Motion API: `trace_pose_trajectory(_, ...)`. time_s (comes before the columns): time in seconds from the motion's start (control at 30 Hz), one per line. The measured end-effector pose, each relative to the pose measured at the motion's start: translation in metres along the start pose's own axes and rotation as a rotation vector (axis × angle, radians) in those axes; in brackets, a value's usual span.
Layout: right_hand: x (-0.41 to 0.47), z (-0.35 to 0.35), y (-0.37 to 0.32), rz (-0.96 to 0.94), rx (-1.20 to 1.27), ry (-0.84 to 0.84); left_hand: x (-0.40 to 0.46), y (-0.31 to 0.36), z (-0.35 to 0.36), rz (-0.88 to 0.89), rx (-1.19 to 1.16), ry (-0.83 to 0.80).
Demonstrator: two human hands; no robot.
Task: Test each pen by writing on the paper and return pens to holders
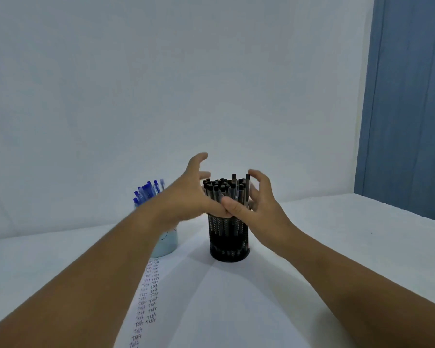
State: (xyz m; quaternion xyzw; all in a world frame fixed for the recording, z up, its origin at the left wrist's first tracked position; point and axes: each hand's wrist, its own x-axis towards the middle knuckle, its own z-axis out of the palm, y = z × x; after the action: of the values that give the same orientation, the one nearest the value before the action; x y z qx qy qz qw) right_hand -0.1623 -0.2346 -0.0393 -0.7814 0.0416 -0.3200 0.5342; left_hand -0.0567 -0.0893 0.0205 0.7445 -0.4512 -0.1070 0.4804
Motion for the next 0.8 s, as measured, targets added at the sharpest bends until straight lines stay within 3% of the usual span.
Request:
trace_pose_trajectory(0.13,-0.001,-0.002,0.007,0.026,-0.127,0.000,0.005,0.020,-0.035,0.007,0.328,-0.065)
trace_pose_trajectory(0.23,0.001,-0.001,0.007,0.067,-0.143,0.041,-0.007,0.009,-0.050,0.060,0.362,0.126)
trace_pose_trajectory(0.37,0.008,0.002,0.004,0.035,-0.148,0.041,-0.035,-0.049,-0.057,-0.019,0.216,0.440)
trace_pose_trajectory(0.53,0.027,0.017,0.009,0.030,-0.095,0.077,-0.049,-0.094,-0.043,-0.241,-0.183,0.407)
trace_pose_trajectory(0.67,0.030,0.033,0.029,0.044,-0.046,0.081,-0.044,-0.113,-0.035,-0.210,-0.219,0.473)
trace_pose_trajectory(0.8,0.030,0.038,0.043,0.054,-0.042,0.098,-0.035,-0.119,-0.029,-0.188,-0.261,0.416)
